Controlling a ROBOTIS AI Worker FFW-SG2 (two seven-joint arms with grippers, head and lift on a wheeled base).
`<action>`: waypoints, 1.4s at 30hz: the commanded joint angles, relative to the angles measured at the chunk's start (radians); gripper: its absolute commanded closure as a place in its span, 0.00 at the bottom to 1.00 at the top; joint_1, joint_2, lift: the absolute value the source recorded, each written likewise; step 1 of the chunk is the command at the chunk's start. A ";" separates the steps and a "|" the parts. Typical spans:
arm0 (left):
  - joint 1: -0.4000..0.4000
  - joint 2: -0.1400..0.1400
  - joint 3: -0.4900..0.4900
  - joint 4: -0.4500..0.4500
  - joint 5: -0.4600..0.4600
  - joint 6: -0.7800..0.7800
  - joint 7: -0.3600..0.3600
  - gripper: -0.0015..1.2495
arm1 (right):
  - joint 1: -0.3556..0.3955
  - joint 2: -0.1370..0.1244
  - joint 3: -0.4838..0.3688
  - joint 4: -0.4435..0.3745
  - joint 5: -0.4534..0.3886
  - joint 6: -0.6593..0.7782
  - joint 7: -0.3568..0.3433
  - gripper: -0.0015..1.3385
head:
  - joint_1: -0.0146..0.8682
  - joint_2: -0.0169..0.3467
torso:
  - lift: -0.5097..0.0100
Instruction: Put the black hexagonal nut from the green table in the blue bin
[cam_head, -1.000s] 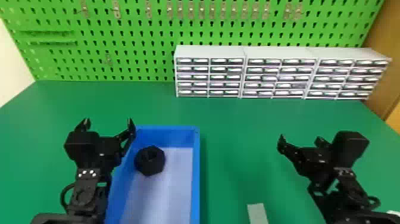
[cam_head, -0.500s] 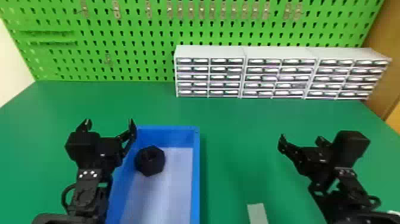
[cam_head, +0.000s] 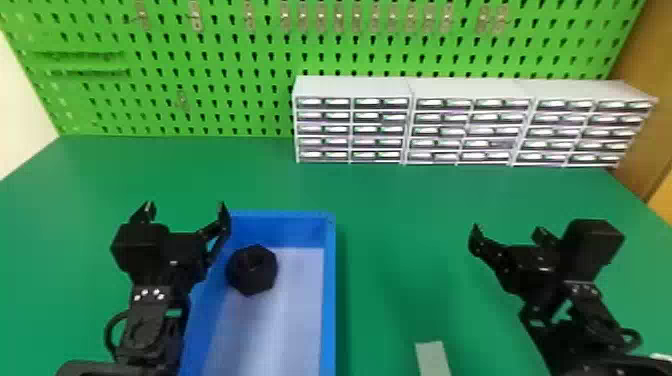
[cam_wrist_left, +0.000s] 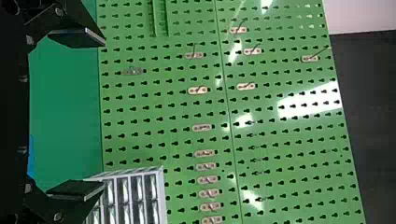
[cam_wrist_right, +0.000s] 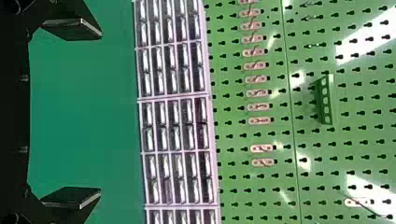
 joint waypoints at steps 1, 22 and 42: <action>0.002 0.000 -0.001 0.000 0.000 0.000 0.000 0.16 | 0.000 0.000 -0.003 0.000 0.001 -0.003 0.000 0.09 | 0.76 0.20 | 0.80; 0.011 0.000 -0.007 -0.008 0.008 -0.002 0.000 0.16 | 0.000 -0.005 -0.006 0.000 0.007 -0.003 0.000 0.09 | 0.76 0.20 | 0.80; 0.010 0.000 -0.010 -0.008 0.014 -0.002 0.000 0.16 | -0.002 -0.006 -0.012 -0.002 0.007 -0.006 0.000 0.09 | 0.76 0.20 | 0.80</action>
